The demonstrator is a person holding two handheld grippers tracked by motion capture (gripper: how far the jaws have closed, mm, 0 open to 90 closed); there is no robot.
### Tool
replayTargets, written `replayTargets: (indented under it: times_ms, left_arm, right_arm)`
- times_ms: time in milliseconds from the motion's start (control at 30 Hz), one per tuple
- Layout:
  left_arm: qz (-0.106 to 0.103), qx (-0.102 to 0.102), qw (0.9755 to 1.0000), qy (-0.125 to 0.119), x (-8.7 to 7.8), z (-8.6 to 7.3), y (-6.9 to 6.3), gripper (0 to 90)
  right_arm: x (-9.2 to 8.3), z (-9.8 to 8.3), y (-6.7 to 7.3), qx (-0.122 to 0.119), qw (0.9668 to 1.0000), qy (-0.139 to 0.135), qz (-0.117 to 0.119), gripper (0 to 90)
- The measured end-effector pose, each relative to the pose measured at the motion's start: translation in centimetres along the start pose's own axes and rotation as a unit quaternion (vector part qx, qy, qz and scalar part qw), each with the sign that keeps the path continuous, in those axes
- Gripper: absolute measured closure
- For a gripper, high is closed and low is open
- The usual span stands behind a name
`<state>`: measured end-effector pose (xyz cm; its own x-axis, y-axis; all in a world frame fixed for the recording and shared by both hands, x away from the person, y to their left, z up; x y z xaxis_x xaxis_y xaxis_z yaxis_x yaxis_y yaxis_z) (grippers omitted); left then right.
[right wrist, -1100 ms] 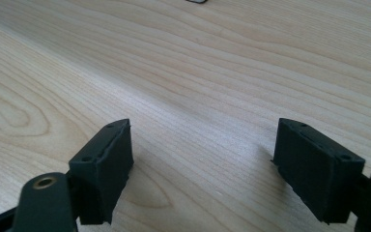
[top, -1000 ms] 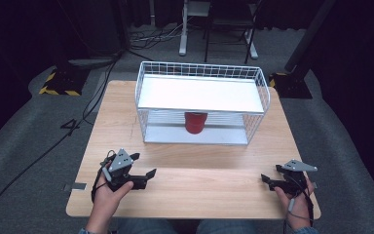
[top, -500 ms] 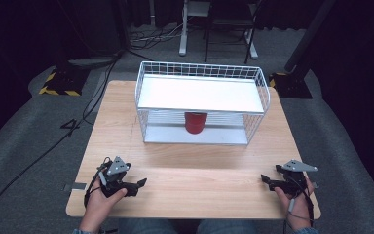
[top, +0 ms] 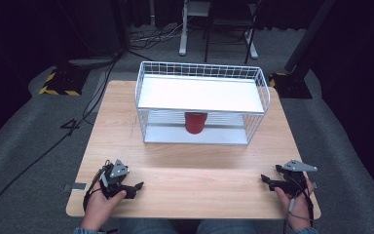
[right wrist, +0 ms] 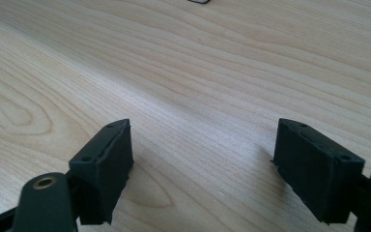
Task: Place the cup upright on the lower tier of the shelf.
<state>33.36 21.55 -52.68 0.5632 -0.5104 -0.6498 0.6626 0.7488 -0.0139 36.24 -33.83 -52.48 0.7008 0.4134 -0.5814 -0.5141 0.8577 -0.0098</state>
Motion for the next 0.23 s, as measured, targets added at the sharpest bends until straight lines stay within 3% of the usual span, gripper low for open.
replayTargets:
  times_ms: [233]
  left_arm:
    - [0.007,-0.008,0.9999,0.0,0.08,0.01,-0.03,12.1]
  right_arm:
    - [0.0,0.0,0.0,0.001,1.0,0.0,0.0,21.9]
Point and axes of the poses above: each handheld gripper's, and its own axes: x roughly forward along the jaws, z roughly out of its top, y roughly to its left, the point moved 3 cm from there along x, roughly forward along the jaws, and after that the axes turned 6 degrees about -y, right-handed, at the moved point
